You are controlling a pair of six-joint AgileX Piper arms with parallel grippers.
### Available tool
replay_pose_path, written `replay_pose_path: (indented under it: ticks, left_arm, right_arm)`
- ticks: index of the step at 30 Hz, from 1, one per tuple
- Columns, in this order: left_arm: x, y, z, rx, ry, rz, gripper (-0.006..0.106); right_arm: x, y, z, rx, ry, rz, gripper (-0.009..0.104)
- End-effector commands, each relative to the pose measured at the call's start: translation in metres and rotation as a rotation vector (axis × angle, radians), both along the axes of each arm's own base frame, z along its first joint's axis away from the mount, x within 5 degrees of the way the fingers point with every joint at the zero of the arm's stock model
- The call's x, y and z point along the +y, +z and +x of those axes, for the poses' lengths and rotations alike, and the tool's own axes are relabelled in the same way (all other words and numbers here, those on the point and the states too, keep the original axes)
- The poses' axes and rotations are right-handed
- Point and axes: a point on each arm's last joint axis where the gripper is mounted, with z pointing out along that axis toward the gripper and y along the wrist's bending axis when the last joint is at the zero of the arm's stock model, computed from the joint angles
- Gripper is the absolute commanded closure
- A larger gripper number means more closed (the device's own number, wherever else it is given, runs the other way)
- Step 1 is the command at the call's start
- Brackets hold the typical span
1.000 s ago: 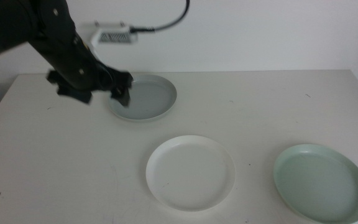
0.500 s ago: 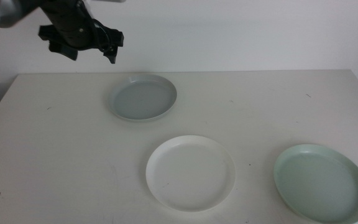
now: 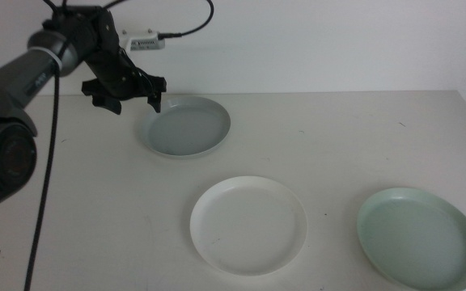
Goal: Stack the three bowls on top of each other.
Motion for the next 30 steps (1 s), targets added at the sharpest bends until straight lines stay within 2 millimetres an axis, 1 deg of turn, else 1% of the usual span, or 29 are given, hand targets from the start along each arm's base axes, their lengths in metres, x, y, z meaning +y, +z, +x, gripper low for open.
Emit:
replay_pose_path:
  ticks: [1, 5, 8, 11, 13, 20, 23, 25, 26, 30]
  left_arm:
    - [-0.002, 0.039, 0.005, -0.149, 0.007, -0.042, -0.004]
    - [-0.003, 0.02, 0.011, -0.14, -0.006, -0.035, -0.002]
    - [-0.004, 0.009, 0.013, -0.126, -0.013, -0.029, 0.003]
    - [-0.004, 0.003, 0.015, -0.118, -0.012, -0.03, 0.015]
    - [-0.005, 0.001, 0.015, -0.115, -0.01, -0.044, 0.026]
    - [-0.006, 0.001, 0.015, -0.111, -0.01, -0.05, 0.052]
    - [-0.005, 0.001, 0.014, -0.102, -0.01, -0.048, 0.075]
    - [-0.005, 0.001, 0.014, -0.098, -0.011, -0.047, 0.094]
    - [-0.005, 0.001, 0.014, -0.099, -0.015, -0.045, 0.1]
    - [-0.003, 0.006, 0.014, -0.119, -0.054, -0.02, 0.1]
  right_arm:
    - [-0.001, 0.012, -0.002, -0.118, -0.008, -0.009, 0.043]
    - [-0.001, 0.012, -0.002, -0.118, -0.008, -0.009, 0.043]
    - [-0.001, 0.012, -0.002, -0.118, -0.008, -0.009, 0.043]
    - [-0.001, 0.012, -0.002, -0.118, -0.008, -0.009, 0.043]
    - [-0.001, 0.012, -0.002, -0.118, -0.008, -0.009, 0.043]
    - [-0.001, 0.012, -0.002, -0.118, -0.008, -0.009, 0.043]
    - [-0.001, 0.012, -0.002, -0.118, -0.008, -0.009, 0.043]
    - [-0.001, 0.012, -0.002, -0.118, -0.008, -0.009, 0.043]
    - [-0.001, 0.012, -0.002, -0.118, -0.008, -0.009, 0.043]
    - [-0.001, 0.012, -0.002, -0.118, -0.008, -0.009, 0.043]
